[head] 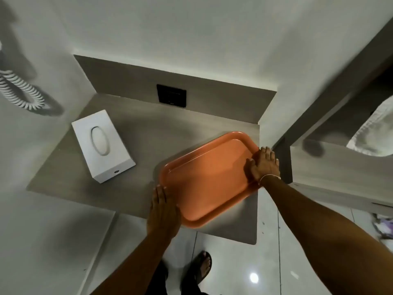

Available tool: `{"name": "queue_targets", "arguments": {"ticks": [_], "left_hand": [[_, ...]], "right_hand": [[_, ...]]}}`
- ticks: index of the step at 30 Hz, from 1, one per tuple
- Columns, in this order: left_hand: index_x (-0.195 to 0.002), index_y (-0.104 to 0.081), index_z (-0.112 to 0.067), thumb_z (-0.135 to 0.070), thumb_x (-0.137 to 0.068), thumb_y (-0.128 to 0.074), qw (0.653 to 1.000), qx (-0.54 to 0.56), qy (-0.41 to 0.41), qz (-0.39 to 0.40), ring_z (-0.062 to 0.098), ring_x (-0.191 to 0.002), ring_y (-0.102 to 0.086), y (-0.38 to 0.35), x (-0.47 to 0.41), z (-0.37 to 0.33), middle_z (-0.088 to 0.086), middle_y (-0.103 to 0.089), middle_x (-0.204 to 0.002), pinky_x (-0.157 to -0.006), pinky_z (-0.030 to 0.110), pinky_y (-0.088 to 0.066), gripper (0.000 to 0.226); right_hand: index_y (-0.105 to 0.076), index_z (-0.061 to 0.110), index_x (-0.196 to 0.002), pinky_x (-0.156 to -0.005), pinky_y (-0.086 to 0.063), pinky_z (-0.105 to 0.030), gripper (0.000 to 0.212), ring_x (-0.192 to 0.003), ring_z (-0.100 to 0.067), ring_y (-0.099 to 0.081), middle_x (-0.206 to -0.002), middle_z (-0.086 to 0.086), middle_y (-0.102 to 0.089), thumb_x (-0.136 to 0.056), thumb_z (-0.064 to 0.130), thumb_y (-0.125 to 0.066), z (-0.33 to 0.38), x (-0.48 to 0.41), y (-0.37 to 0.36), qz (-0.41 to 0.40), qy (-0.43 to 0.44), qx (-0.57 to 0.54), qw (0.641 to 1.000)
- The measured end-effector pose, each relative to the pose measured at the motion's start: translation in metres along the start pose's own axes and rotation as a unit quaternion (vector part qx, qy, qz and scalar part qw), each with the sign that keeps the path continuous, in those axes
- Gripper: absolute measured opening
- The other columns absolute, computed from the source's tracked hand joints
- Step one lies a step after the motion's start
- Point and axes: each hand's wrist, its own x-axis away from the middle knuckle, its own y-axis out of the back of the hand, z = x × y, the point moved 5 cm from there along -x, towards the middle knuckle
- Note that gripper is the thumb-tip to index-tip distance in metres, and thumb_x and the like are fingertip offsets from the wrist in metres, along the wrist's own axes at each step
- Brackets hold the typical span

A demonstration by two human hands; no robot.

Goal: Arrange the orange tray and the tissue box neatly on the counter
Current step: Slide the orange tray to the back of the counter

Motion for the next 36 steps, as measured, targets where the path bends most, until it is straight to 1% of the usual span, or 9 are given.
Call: {"name": "queue_targets", "arguments": {"ticks": [4, 6, 8, 11, 18, 23, 27, 30, 36], "left_hand": [[-0.146, 0.002, 0.005, -0.03, -0.098, -0.029, 0.999, 0.039, 0.021, 0.016, 0.041, -0.148, -0.004, 0.001, 0.0, -0.009, 0.027, -0.003, -0.159, -0.12, 0.049, -0.022, 0.068], [-0.145, -0.009, 0.008, -0.024, -0.096, -0.037, 0.996, 0.087, 0.024, 0.005, 0.042, -0.146, -0.011, 0.002, 0.001, -0.014, 0.028, -0.008, -0.158, -0.118, 0.052, -0.026, 0.065], [-0.146, -0.005, 0.007, -0.021, -0.097, -0.037, 0.991, 0.13, 0.036, 0.017, 0.044, -0.144, -0.019, 0.003, 0.003, -0.021, 0.029, -0.003, -0.159, -0.114, 0.053, -0.031, 0.065], [-0.149, 0.003, -0.001, -0.018, -0.097, -0.035, 0.974, 0.209, 0.08, 0.02, 0.046, -0.14, -0.027, 0.006, 0.001, -0.027, 0.025, 0.003, -0.16, -0.113, 0.054, -0.029, 0.066], [-0.142, -0.03, -0.006, -0.017, -0.087, -0.041, 0.95, 0.303, 0.08, 0.003, 0.045, -0.126, -0.044, 0.029, -0.014, -0.014, 0.023, -0.027, -0.154, -0.107, 0.054, -0.036, 0.057], [-0.139, -0.042, -0.015, -0.022, -0.082, -0.042, 0.954, 0.296, 0.052, 0.003, 0.038, -0.122, -0.05, 0.062, -0.048, 0.002, 0.016, -0.044, -0.147, -0.099, 0.039, -0.038, 0.057], [-0.129, -0.052, -0.012, -0.023, -0.073, -0.038, 0.961, 0.274, 0.025, -0.007, 0.038, -0.116, -0.055, 0.103, -0.096, 0.012, 0.017, -0.055, -0.136, -0.098, 0.04, -0.042, 0.059], [-0.126, -0.055, -0.011, -0.026, -0.068, -0.034, 0.96, 0.279, 0.018, -0.011, 0.038, -0.113, -0.058, 0.131, -0.132, 0.016, 0.02, -0.061, -0.128, -0.099, 0.043, -0.045, 0.064], [-0.126, -0.052, -0.012, -0.032, -0.082, -0.036, 0.961, 0.273, -0.032, 0.033, 0.04, -0.11, -0.06, 0.161, -0.196, 0.017, 0.022, -0.064, -0.121, -0.1, 0.051, -0.047, 0.051]], "right_hand": [[-0.013, 0.01, -0.153, -0.121, -0.011, -0.052, 0.067, -0.148, -0.037, -0.011, -0.162, -0.014, -0.014, -0.098, 0.041, -0.035, 0.0, 0.0, 0.006, 0.006, -0.012, -0.021, 1.0], [-0.025, 0.008, -0.147, -0.117, -0.022, -0.056, 0.06, -0.142, -0.041, -0.026, -0.154, -0.018, -0.031, -0.096, 0.036, -0.04, 0.002, 0.001, 0.008, 0.005, -0.005, -0.039, 0.999], [-0.04, 0.01, -0.132, -0.106, -0.04, -0.058, 0.046, -0.124, -0.043, -0.047, -0.135, -0.02, -0.05, -0.093, 0.032, -0.046, 0.004, 0.004, 0.015, -0.001, 0.007, -0.058, 0.998], [-0.051, 0.017, -0.112, -0.086, -0.054, -0.05, 0.033, -0.094, -0.037, -0.061, -0.109, -0.014, -0.06, -0.083, 0.031, -0.057, 0.006, 0.008, 0.021, 0.019, -0.011, -0.094, 0.995], [-0.056, 0.018, -0.111, -0.081, -0.055, -0.046, 0.031, -0.084, -0.032, -0.064, -0.095, -0.009, -0.066, -0.087, 0.037, -0.056, 0.007, 0.022, 0.023, 0.032, -0.04, -0.151, 0.987], [-0.062, 0.015, -0.105, -0.077, -0.046, -0.04, 0.023, -0.083, -0.028, -0.058, -0.091, -0.008, -0.064, -0.088, 0.023, -0.05, 0.012, 0.028, 0.018, 0.017, -0.094, -0.213, 0.972], [-0.063, 0.015, -0.099, -0.075, -0.046, -0.04, 0.021, -0.077, -0.024, -0.058, -0.092, -0.012, -0.067, -0.093, 0.022, -0.045, 0.022, 0.033, 0.014, -0.007, -0.138, -0.25, 0.958], [-0.065, 0.011, -0.103, -0.079, -0.05, -0.044, 0.024, -0.083, -0.029, -0.061, -0.092, -0.012, -0.067, -0.094, 0.023, -0.046, 0.035, 0.032, 0.007, -0.025, -0.17, -0.273, 0.946], [-0.065, 0.008, -0.114, -0.082, -0.05, -0.042, 0.032, -0.087, -0.032, -0.059, -0.095, -0.015, -0.067, -0.091, 0.021, -0.048, 0.064, 0.015, -0.007, -0.042, -0.207, -0.286, 0.935]]}}
